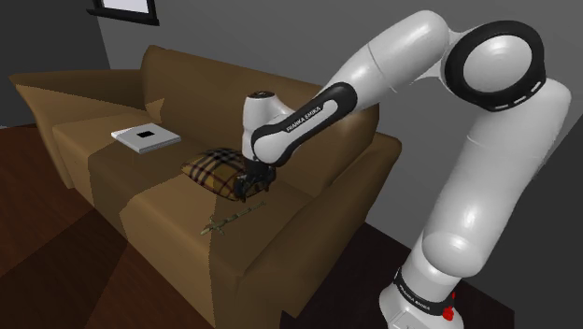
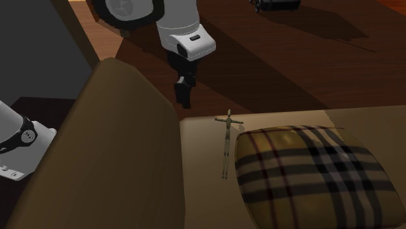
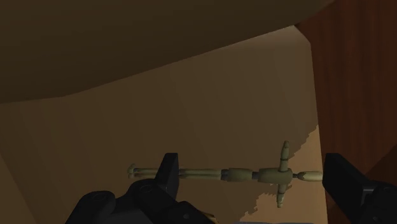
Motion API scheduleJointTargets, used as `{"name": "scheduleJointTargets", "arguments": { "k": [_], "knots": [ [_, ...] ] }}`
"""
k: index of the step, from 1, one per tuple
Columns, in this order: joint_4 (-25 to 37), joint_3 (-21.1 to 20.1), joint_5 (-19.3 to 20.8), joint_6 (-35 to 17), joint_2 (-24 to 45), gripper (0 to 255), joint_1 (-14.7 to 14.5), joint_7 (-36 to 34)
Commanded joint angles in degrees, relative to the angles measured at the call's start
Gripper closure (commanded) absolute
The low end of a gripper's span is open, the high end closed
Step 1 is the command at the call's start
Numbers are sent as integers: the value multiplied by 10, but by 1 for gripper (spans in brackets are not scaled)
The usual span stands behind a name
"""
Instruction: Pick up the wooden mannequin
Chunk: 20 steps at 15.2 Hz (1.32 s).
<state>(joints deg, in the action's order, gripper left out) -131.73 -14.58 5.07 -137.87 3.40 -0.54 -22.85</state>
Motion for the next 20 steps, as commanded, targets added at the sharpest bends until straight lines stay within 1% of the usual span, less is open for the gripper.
{"name": "scheduleJointTargets", "arguments": {
  "k": [1,8,14,20],
  "knots": [
    [24,-1,19,-22,50,0,-5,-22],
    [130,16,71,-61,211,0,-38,-77],
    [250,34,92,-68,347,0,-71,-101],
    [261,42,99,-91,380,0,-78,-107]
  ]
}}
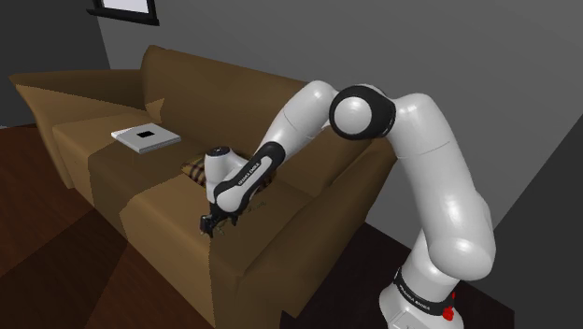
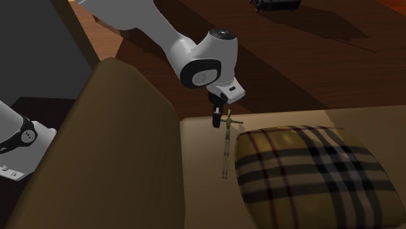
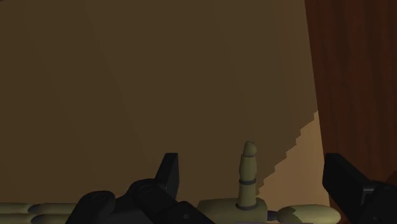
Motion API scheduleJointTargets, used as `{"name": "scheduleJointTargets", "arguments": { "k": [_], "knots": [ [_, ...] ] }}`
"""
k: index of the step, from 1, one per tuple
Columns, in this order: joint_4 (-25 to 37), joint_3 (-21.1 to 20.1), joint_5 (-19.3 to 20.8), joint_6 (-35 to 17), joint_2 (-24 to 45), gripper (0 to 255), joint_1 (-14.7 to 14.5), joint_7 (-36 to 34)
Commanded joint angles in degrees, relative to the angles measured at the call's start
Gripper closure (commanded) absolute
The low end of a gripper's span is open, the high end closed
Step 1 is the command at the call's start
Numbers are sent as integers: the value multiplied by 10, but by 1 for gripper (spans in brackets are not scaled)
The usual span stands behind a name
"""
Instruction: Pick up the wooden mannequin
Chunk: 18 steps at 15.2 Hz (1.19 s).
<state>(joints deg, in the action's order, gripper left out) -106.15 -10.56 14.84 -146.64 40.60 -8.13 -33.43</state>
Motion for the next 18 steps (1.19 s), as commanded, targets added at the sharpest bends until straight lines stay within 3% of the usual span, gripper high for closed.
{"name": "scheduleJointTargets", "arguments": {
  "k": [1,4,5,18],
  "knots": [
    [8,3,3,-7,15,0,-3,-2],
    [11,6,5,-14,25,0,-5,-4],
    [11,6,5,-15,25,255,-4,-3],
    [2,-1,-1,3,-1,255,0,0]
  ]
}}
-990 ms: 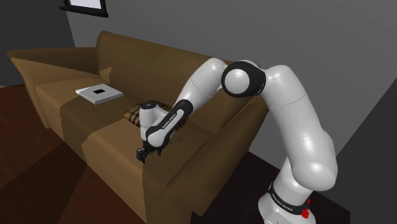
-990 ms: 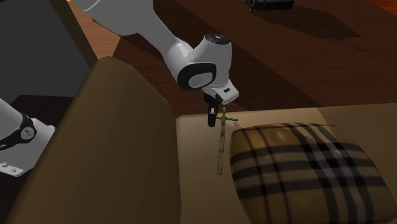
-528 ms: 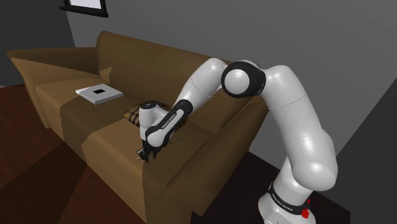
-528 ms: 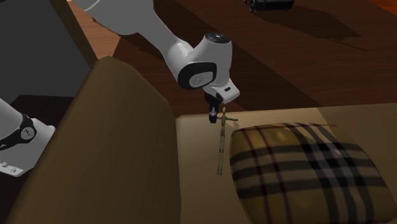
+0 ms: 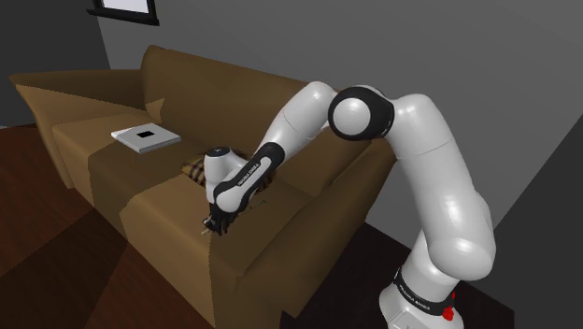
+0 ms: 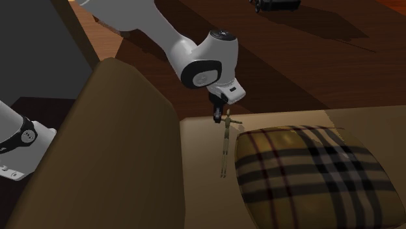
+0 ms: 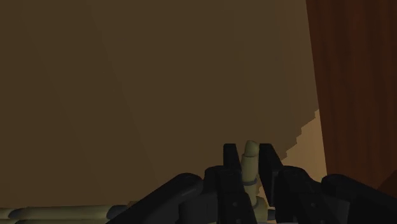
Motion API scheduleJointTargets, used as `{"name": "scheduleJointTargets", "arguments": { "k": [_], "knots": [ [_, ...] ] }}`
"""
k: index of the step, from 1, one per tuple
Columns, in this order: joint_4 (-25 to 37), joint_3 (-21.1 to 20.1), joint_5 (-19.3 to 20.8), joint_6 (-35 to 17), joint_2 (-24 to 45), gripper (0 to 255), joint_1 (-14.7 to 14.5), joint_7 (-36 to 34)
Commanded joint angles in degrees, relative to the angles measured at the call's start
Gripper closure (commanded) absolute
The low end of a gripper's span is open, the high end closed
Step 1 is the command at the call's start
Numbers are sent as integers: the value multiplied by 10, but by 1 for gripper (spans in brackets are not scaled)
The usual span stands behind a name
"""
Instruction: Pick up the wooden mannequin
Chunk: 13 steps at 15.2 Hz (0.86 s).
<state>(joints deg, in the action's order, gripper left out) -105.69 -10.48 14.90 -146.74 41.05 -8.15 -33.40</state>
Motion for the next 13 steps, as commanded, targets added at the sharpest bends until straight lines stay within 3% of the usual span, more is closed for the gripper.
{"name": "scheduleJointTargets", "arguments": {
  "k": [1,13],
  "knots": [
    [-4,-3,-3,9,-12,255,1,1],
    [-17,-19,-20,57,-74,255,13,13]
  ]
}}
